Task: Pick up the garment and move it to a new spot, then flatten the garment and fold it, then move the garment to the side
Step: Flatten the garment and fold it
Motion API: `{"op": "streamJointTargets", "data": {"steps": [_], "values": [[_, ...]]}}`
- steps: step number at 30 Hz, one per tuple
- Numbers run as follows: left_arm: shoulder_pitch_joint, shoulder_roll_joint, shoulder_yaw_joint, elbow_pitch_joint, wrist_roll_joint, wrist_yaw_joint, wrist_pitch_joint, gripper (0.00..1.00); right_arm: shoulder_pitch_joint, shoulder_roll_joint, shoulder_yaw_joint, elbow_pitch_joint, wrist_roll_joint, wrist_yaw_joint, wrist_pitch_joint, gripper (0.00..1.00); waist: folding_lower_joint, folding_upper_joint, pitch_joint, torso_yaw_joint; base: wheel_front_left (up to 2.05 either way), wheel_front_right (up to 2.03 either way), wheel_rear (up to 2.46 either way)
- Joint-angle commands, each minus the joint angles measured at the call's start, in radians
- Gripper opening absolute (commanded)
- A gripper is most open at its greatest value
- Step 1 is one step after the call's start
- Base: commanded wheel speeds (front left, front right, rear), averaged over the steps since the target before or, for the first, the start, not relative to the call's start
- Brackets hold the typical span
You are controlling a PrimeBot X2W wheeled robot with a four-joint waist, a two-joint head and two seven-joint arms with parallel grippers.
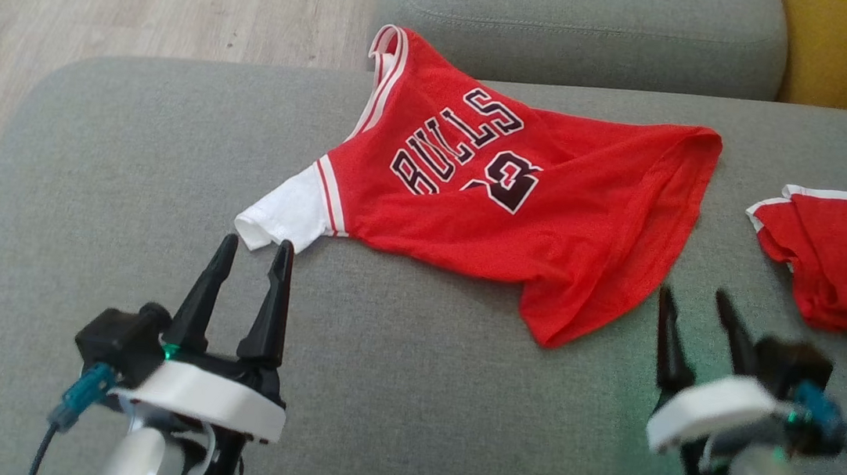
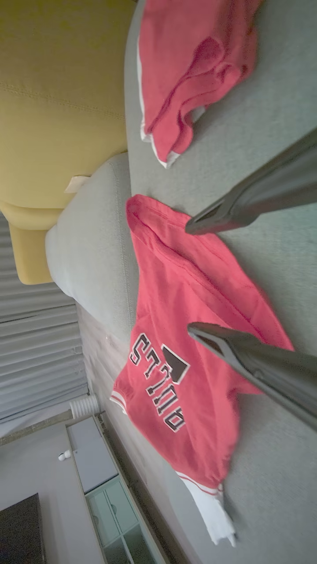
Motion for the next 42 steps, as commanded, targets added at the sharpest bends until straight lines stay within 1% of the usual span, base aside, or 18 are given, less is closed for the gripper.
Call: {"op": "streamJointTargets", "data": {"steps": [1,4,5,8,12,15,20,23,26,30,34,38,42], "values": [[-0.017,0.006,0.040,-0.033,0.015,-0.001,-0.012,1.00,0.030,0.012,0.047,-0.084,0.014,-0.001,-0.002,1.00,0.0000,0.0000,-0.002,-0.001,0.00,0.00,0.00],[-0.014,0.006,0.040,-0.032,0.019,-0.003,-0.012,1.00,0.105,0.018,0.066,-0.160,0.022,-0.001,0.022,1.00,0.0000,0.0000,0.000,0.000,0.00,0.00,0.00],[-0.014,0.006,0.040,-0.032,0.019,-0.003,-0.012,1.00,0.105,0.018,0.066,-0.160,0.022,-0.001,0.022,1.00,0.0000,0.0000,0.000,0.000,0.00,0.00,0.00],[-0.018,0.006,0.036,-0.031,0.023,-0.007,-0.012,1.00,0.145,0.020,0.088,-0.230,0.012,-0.001,0.048,1.00,0.0000,0.0000,0.007,0.010,0.00,0.00,0.00],[-0.032,0.006,0.031,-0.031,0.024,-0.010,-0.012,1.00,0.161,0.021,0.111,-0.298,-0.005,-0.001,0.089,1.00,0.0000,0.0000,0.024,0.037,0.00,0.00,0.00],[-0.037,0.006,0.022,-0.029,0.022,-0.011,-0.012,1.00,0.162,0.020,0.153,-0.322,-0.044,-0.001,0.116,1.00,0.0000,0.0000,0.039,0.062,0.00,0.00,0.00],[-0.042,0.006,0.011,-0.023,0.019,-0.010,-0.012,1.00,0.143,-0.004,0.220,-0.288,-0.095,-0.001,0.156,1.00,0.0000,0.0000,0.061,0.102,0.00,0.00,0.00],[-0.049,0.006,0.009,-0.021,0.019,-0.010,-0.012,1.00,0.120,-0.021,0.235,-0.245,-0.112,-0.001,0.170,1.00,0.0000,0.0000,0.072,0.124,0.00,0.00,0.00],[-0.055,0.006,0.006,-0.020,0.019,-0.009,-0.012,1.00,0.097,-0.030,0.228,-0.193,-0.116,-0.001,0.182,1.00,0.0000,0.0000,0.077,0.142,0.00,0.00,0.00],[-0.056,0.006,0.003,-0.021,0.017,-0.008,-0.012,1.00,0.081,-0.006,0.136,-0.141,-0.059,-0.001,0.186,1.00,0.0000,0.0000,0.080,0.154,0.00,0.00,0.00],[-0.050,0.006,0.004,-0.023,0.016,-0.004,-0.012,1.00,0.088,0.014,0.052,-0.119,-0.029,-0.001,0.202,1.00,0.0000,0.0000,0.081,0.155,0.00,0.00,0.00],[-0.045,0.006,0.006,-0.023,0.014,-0.001,-0.012,1.00,0.105,0.020,0.061,-0.117,0.004,-0.001,0.218,1.00,0.0000,0.0000,0.081,0.141,0.00,0.00,0.00],[-0.050,0.006,-0.001,-0.020,0.009,0.000,-0.012,1.00,0.112,0.021,0.097,-0.119,0.158,-0.001,0.249,1.00,0.0000,0.0000,0.077,0.135,0.00,0.00,0.00]]}}
